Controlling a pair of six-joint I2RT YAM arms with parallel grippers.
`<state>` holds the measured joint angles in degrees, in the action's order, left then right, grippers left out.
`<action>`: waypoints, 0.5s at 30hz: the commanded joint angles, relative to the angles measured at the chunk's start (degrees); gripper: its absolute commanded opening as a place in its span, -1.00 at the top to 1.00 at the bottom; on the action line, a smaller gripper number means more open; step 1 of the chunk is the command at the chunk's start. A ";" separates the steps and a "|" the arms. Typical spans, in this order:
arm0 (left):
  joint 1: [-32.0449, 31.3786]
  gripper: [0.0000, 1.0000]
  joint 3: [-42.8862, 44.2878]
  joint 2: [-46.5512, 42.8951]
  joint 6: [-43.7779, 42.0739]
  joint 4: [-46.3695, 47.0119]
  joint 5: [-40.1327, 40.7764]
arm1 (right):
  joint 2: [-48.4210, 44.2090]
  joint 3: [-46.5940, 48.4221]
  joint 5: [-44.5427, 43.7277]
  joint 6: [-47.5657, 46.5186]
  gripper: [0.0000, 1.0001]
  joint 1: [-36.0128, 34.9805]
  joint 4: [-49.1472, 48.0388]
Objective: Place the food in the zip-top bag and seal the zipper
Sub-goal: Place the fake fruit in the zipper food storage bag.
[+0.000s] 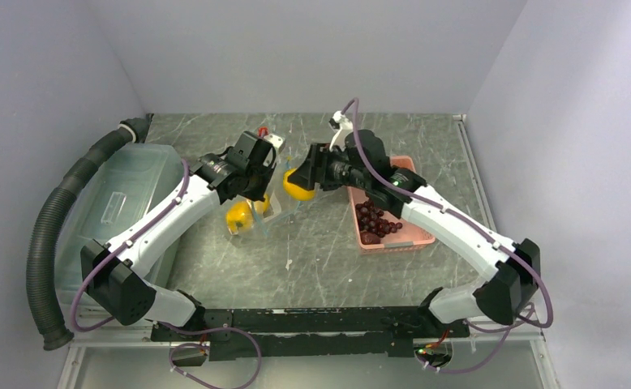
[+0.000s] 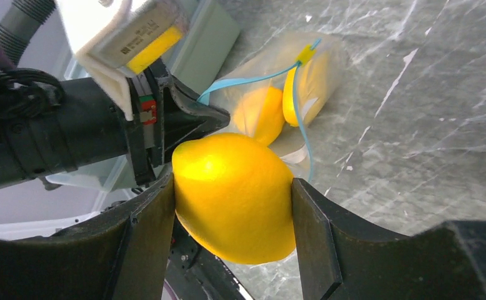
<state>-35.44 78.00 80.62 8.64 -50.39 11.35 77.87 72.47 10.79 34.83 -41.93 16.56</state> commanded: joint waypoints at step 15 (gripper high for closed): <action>0.20 1.00 -0.27 -1.95 -0.18 1.65 -1.68 | 12.73 3.54 -3.60 7.63 0.30 -4.03 -6.60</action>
<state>-35.44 78.00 80.62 8.64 -50.39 10.76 88.75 72.93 8.78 40.21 -44.75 13.37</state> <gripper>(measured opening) 0.012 0.634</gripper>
